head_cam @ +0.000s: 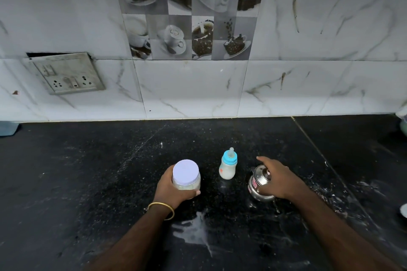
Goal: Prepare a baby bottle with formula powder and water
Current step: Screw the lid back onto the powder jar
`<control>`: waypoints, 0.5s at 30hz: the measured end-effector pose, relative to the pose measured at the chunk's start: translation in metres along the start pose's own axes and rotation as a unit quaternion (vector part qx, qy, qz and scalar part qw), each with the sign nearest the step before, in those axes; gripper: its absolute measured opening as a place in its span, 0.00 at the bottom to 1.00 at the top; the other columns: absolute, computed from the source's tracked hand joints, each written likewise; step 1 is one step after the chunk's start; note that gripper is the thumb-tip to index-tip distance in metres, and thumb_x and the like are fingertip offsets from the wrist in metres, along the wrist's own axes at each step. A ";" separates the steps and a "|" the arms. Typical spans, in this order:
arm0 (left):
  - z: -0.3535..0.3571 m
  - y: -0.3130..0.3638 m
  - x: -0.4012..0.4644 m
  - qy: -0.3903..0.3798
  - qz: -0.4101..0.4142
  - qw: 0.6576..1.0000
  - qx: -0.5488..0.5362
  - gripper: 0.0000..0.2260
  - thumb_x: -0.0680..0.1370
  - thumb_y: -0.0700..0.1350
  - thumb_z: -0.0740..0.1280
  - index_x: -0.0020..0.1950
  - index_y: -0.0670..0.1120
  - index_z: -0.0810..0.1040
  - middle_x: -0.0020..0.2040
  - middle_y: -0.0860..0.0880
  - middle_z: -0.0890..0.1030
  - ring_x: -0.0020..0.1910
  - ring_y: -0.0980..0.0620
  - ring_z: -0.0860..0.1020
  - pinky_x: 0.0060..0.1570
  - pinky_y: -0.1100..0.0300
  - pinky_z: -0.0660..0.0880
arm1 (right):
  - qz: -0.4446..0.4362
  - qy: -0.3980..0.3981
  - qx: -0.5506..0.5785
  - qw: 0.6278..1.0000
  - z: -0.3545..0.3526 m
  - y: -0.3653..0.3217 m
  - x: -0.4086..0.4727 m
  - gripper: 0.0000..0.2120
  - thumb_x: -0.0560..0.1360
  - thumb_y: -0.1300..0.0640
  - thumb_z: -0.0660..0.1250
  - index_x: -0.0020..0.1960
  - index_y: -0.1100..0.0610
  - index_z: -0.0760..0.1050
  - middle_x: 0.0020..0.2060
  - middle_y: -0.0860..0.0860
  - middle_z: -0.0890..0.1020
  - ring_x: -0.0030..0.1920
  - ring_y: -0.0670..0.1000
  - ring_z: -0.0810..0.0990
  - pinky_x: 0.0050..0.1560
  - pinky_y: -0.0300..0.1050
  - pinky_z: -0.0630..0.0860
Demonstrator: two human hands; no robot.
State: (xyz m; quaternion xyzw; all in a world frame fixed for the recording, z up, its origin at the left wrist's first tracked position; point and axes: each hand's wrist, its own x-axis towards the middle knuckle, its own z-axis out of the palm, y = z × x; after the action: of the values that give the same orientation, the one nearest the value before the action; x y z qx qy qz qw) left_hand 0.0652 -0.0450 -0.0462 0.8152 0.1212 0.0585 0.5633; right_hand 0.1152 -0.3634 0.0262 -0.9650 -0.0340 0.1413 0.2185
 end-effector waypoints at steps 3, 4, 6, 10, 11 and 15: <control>0.000 0.002 -0.001 -0.004 -0.004 1.000 0.007 0.40 0.54 0.44 0.86 0.62 0.55 0.72 0.58 0.54 0.78 0.59 0.51 0.76 0.57 0.59 0.73 | 0.022 0.027 -0.015 0.999 0.002 -0.002 -0.001 0.45 0.66 0.44 0.76 0.78 0.47 0.60 0.71 0.51 0.71 0.68 0.55 0.73 0.65 0.50 0.73; 0.000 0.002 -0.001 -0.004 -0.007 1.000 0.009 0.40 0.54 0.44 0.86 0.61 0.55 0.72 0.58 0.54 0.78 0.59 0.51 0.76 0.56 0.59 0.72 | 0.031 0.041 -0.023 0.998 0.004 -0.003 -0.001 0.44 0.66 0.42 0.75 0.77 0.48 0.60 0.70 0.52 0.71 0.67 0.56 0.74 0.63 0.50 0.73; 0.000 0.003 -0.001 0.000 -0.008 1.000 0.014 0.40 0.54 0.44 0.86 0.61 0.55 0.72 0.58 0.54 0.78 0.59 0.51 0.76 0.56 0.59 0.72 | 0.056 0.062 -0.032 0.996 0.007 -0.008 0.000 0.43 0.67 0.39 0.74 0.76 0.50 0.60 0.68 0.53 0.72 0.65 0.57 0.74 0.61 0.51 0.74; 0.000 0.002 -0.001 0.000 -0.019 1.000 0.018 0.40 0.54 0.45 0.86 0.62 0.54 0.73 0.58 0.54 0.78 0.59 0.50 0.76 0.56 0.59 0.73 | 0.088 0.081 -0.035 0.992 0.015 -0.016 0.005 0.45 0.68 0.36 0.72 0.76 0.52 0.59 0.68 0.56 0.71 0.66 0.59 0.72 0.60 0.53 0.75; 0.000 0.002 -0.001 -0.002 -0.021 1.000 0.018 0.41 0.54 0.45 0.86 0.63 0.53 0.73 0.58 0.54 0.78 0.59 0.50 0.76 0.56 0.58 0.73 | 0.091 0.084 -0.036 0.992 0.017 -0.017 0.005 0.45 0.68 0.35 0.72 0.76 0.53 0.58 0.68 0.56 0.70 0.66 0.59 0.72 0.59 0.54 0.75; 0.000 0.006 -0.004 -0.005 -0.024 0.999 0.025 0.41 0.54 0.44 0.86 0.63 0.53 0.73 0.58 0.53 0.78 0.59 0.50 0.76 0.56 0.58 0.73 | 0.092 0.087 -0.037 0.991 0.020 -0.018 0.008 0.45 0.68 0.36 0.72 0.77 0.54 0.58 0.68 0.57 0.70 0.66 0.60 0.72 0.59 0.54 0.75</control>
State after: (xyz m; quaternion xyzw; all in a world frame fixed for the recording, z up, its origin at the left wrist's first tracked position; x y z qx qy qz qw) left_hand 0.0626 -0.0479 -0.0404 0.8262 0.1389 0.0377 0.5447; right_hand 0.1173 -0.3382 0.0140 -0.9801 0.0683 0.0750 0.1707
